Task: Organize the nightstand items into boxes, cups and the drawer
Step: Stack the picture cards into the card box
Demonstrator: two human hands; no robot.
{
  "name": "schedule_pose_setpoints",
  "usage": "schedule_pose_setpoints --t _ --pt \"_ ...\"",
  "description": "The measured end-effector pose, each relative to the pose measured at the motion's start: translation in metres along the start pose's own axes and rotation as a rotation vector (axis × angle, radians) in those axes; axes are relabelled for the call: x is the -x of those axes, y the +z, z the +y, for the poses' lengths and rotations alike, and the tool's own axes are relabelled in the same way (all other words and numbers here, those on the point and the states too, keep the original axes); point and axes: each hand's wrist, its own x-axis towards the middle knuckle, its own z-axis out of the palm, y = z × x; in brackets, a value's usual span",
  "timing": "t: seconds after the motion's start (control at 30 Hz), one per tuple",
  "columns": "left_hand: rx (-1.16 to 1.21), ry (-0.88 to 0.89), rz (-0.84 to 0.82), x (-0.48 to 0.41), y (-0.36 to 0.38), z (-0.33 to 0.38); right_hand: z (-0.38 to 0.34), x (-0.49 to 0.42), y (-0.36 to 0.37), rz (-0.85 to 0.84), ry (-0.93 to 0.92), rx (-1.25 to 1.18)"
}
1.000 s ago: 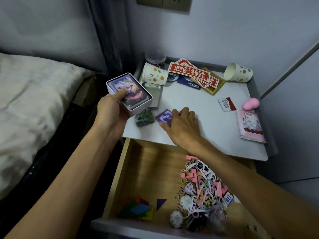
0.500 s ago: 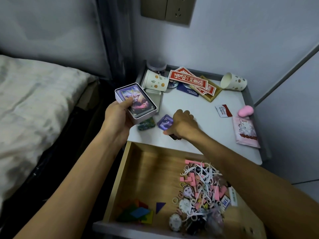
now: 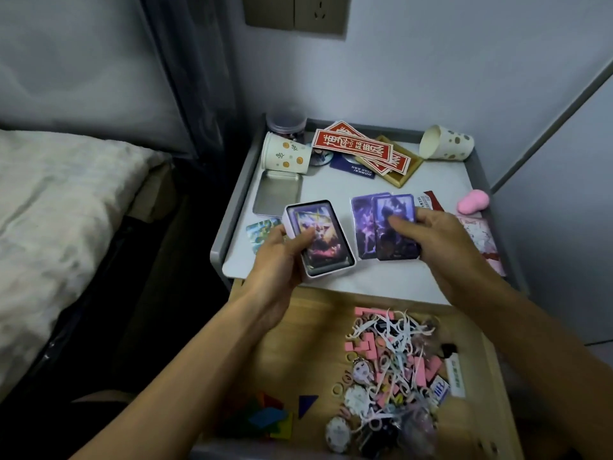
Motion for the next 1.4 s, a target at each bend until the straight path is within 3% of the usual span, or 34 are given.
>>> schedule_pose_setpoints --t 0.13,0.3,0.7,0.9,1.17,1.4 --pt "0.008 -0.041 -0.105 0.002 0.014 -0.014 0.005 -0.001 -0.005 -0.075 0.012 0.001" --pt "0.025 -0.063 -0.185 0.007 0.029 -0.022 0.017 -0.003 0.0 -0.05 0.008 0.046" --pt "0.107 -0.067 -0.2 0.008 0.031 -0.026 0.02 -0.005 0.007 -0.039 0.012 0.157" --pt "0.024 -0.028 -0.174 0.006 0.029 -0.028 0.02 -0.002 0.005 0.058 -0.161 0.457" --pt "0.03 -0.068 -0.214 0.007 0.03 -0.032 0.021 0.0 0.01 -0.04 -0.17 0.495" --pt "0.088 -0.113 -0.212 0.005 0.031 -0.032 0.023 0.002 0.015 0.013 -0.242 0.606"
